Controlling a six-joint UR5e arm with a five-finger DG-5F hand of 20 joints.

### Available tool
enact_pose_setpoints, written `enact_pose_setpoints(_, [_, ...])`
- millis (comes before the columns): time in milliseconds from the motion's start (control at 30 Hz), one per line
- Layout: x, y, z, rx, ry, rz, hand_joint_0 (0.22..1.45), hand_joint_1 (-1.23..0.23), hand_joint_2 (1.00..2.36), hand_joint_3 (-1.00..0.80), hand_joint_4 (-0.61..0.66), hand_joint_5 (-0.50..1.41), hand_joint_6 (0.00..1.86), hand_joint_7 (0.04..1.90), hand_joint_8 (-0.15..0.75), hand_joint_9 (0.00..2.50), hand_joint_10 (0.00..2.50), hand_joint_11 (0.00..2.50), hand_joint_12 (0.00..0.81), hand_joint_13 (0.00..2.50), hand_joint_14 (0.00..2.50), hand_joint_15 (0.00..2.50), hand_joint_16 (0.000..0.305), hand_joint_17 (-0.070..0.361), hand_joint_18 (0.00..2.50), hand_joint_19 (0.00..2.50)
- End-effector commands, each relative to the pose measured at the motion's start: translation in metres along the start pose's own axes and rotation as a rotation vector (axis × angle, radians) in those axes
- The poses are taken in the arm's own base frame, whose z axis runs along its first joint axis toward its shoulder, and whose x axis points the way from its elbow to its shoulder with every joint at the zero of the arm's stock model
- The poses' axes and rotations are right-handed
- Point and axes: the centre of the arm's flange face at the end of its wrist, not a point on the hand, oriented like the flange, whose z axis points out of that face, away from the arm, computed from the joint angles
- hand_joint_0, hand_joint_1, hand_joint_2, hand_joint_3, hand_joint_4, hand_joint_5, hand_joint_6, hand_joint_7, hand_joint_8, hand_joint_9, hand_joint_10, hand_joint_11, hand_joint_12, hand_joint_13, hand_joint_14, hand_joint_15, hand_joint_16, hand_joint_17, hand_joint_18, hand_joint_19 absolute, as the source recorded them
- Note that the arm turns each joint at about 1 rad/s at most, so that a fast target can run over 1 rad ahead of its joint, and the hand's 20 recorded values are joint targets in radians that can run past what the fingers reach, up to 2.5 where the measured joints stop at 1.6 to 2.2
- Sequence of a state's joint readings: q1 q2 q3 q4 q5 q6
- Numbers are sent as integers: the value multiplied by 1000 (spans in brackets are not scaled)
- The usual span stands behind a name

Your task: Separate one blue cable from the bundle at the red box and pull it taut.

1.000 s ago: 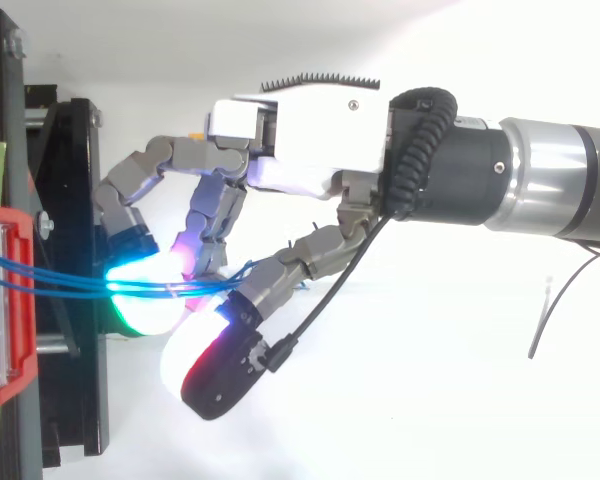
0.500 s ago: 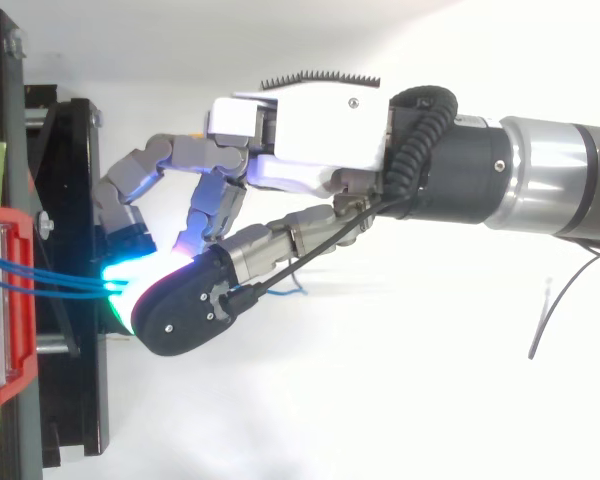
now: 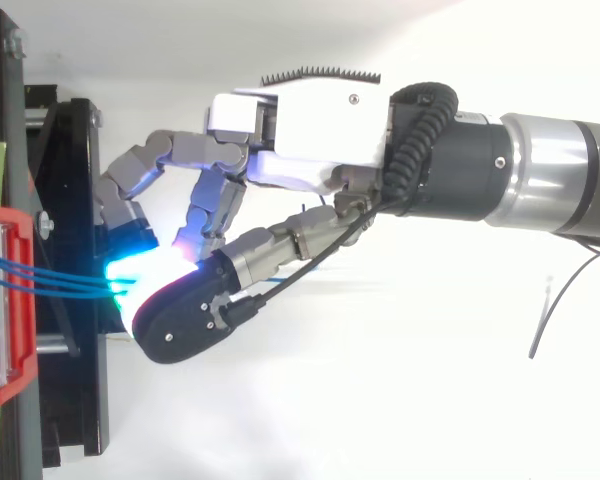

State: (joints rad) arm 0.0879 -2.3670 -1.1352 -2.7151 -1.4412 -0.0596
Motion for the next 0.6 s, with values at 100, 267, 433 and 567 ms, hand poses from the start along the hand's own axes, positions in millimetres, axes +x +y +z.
enact_pose_setpoints(100, [0,0,0,0,0,0,788,-898,1000,-500,-123,-155,903,1474,277,1187,28,1415,333,1199,29,1418,50,113,901,856])
enact_pose_setpoints(267, [0,0,0,2,-1,0,738,-910,1000,-500,-72,-152,913,1429,276,1200,25,1410,339,1192,29,1423,50,112,894,861])
enact_pose_setpoints(433, [1,0,0,-2,0,0,672,-934,1000,-500,-4,-138,909,1362,281,1228,26,1430,339,1190,29,1417,50,112,889,863])
enact_pose_setpoints(567, [1,0,0,1,0,0,619,-963,1000,-500,22,-135,906,1319,281,1236,26,1432,340,1188,30,1420,49,111,886,881])
